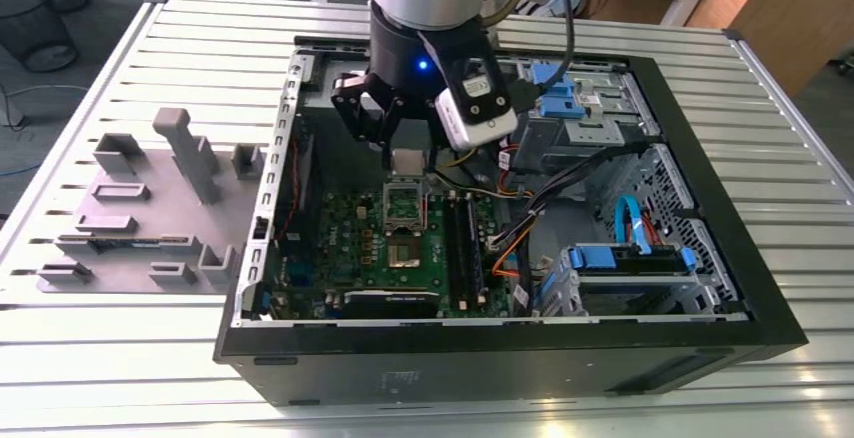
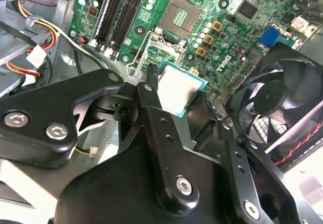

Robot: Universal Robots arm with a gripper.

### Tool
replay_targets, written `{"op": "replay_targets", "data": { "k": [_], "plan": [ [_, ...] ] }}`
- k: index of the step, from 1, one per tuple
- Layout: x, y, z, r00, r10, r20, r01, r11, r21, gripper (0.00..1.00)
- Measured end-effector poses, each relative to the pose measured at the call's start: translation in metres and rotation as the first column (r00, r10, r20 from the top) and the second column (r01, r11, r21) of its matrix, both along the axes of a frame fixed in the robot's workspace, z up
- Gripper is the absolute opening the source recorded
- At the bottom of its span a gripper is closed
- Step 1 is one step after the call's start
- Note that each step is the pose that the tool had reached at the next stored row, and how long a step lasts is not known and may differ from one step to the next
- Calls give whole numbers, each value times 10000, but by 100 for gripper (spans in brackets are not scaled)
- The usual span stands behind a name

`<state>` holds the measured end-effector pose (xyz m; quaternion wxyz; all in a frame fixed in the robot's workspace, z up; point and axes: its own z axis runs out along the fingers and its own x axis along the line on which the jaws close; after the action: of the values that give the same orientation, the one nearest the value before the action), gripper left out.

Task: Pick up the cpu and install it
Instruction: 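Pick up the cpu and move it towards the insertion slot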

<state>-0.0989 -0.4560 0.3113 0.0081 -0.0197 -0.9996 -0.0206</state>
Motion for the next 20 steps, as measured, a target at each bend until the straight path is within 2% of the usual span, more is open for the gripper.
{"op": "replay_targets", "data": {
  "k": [2,9,14,20],
  "plan": [
    [1,0,-11,10000,1,2,-1,10000,14,47],
    [1,-1,-118,10000,1,1,-1,10000,18,47],
    [1,-1,-123,10000,1,0,-1,10000,57,47],
    [1,-1,-123,10000,1,0,-1,10000,61,47]
  ]
}}
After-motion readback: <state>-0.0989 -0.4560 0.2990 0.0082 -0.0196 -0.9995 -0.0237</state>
